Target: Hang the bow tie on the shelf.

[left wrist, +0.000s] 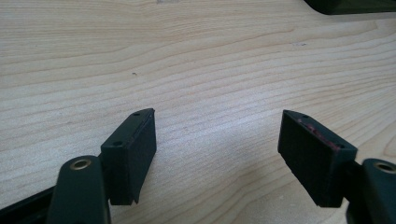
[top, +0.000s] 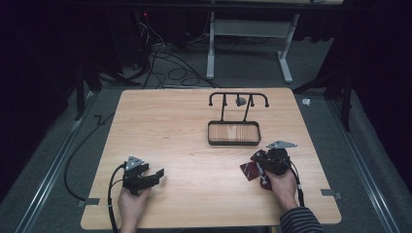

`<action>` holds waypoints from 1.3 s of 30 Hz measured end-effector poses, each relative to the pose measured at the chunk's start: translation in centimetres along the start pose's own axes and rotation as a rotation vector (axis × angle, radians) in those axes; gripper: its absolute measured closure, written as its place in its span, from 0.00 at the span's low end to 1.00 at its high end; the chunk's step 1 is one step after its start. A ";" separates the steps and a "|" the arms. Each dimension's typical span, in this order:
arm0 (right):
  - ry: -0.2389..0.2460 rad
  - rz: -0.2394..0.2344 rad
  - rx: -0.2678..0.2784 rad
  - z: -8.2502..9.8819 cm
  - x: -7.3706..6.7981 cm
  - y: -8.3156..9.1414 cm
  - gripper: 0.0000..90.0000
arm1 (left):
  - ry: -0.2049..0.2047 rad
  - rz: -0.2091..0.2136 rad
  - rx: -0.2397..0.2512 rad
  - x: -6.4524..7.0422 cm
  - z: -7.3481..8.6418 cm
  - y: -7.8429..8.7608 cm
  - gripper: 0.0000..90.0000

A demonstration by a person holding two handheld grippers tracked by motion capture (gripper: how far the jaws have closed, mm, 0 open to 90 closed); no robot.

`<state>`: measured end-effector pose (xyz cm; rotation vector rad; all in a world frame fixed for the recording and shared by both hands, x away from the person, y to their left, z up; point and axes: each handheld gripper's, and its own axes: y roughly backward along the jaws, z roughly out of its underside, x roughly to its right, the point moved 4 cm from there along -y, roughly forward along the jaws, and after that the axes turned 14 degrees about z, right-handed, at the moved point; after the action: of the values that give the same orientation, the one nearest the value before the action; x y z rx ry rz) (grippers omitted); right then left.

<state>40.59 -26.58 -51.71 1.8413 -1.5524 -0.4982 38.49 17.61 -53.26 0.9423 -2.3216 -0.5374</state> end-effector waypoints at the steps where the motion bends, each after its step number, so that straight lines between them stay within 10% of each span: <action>1: 0.006 0.002 -0.003 0.0 0.0 0.0 0.80 | 0.000 0.000 0.000 0.0 0.0 0.0 0.32; 9: 0.022 0.014 -0.014 0.1 0.0 0.0 0.94 | 0.000 0.000 0.000 0.0 0.0 0.0 0.32; 39: 0.006 -0.016 0.076 -1.2 1.0 3.1 0.96 | 0.000 0.000 0.000 0.0 0.0 0.0 0.32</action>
<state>39.40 -27.46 -48.60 1.9121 -1.5739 -0.4460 38.49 17.61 -53.25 0.9425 -2.3214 -0.5375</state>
